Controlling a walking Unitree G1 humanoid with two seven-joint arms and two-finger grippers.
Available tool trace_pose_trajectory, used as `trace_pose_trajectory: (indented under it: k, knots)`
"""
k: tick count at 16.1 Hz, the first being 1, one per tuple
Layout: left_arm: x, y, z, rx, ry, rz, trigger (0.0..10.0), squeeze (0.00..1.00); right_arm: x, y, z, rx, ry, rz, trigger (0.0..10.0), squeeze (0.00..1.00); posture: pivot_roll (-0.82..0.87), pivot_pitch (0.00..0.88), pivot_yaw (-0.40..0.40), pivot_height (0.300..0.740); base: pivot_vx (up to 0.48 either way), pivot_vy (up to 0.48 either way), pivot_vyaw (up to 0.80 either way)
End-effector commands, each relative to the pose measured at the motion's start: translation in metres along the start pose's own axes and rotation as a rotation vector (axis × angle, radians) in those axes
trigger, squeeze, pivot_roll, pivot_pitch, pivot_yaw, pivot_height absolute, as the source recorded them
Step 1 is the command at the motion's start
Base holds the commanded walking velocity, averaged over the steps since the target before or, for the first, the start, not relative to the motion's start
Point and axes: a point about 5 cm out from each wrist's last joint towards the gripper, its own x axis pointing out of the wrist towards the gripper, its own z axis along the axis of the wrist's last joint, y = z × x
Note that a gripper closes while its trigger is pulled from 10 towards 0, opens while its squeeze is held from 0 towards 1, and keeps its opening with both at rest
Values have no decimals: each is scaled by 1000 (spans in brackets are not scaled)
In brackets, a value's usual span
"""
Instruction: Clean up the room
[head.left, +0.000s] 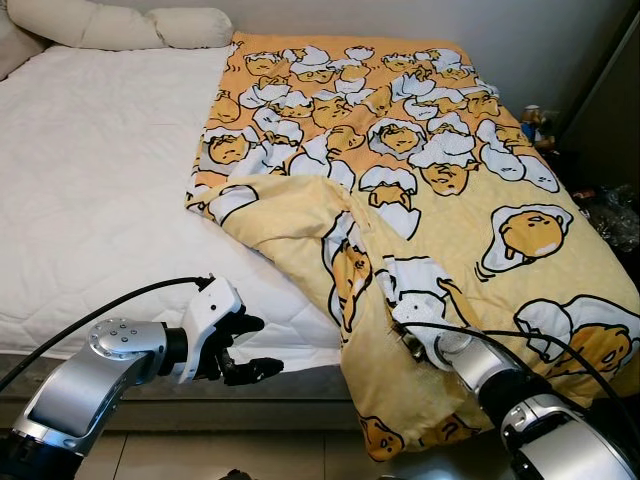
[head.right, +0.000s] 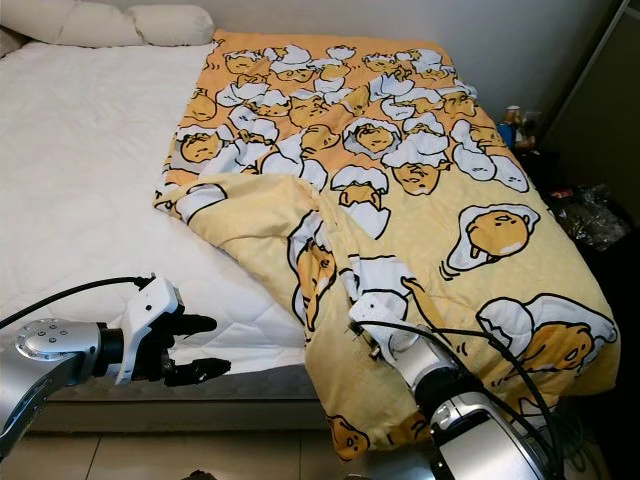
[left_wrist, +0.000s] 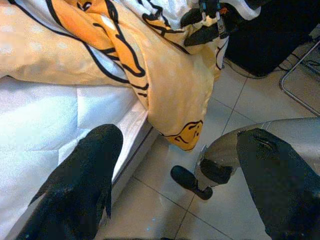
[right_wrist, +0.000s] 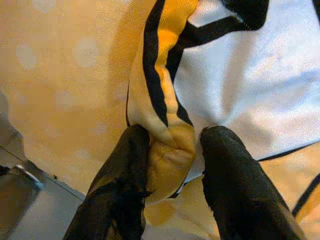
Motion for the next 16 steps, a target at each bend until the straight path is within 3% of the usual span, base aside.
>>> trace_pose_trajectory:
  k: [1, 10, 14, 16]
  knots:
    - [1, 0, -1, 9, 12, -9, 10000, 0, -1, -5, 1, 28, -5, -2, 0, 0, -86, 0, -42, 740, 0, 0, 0]
    - [2, 3, 0, 2, 9, -1, 10000, 0, -2, -9, -2, 107, -19, 29, 0, 0, -90, 0, -40, 740, 0, 0, 0]
    - [3, 5, 2, 4, -4, 20, 10000, 0, -3, -9, 0, 189, -74, 90, 0, 0, -79, 0, -60, 740, 0, 0, 0]
    - [3, 6, 3, 1, -9, 33, 10000, 0, -5, -7, 5, 276, -143, 177, 0, 0, -73, 0, -65, 740, 0, 0, 0]
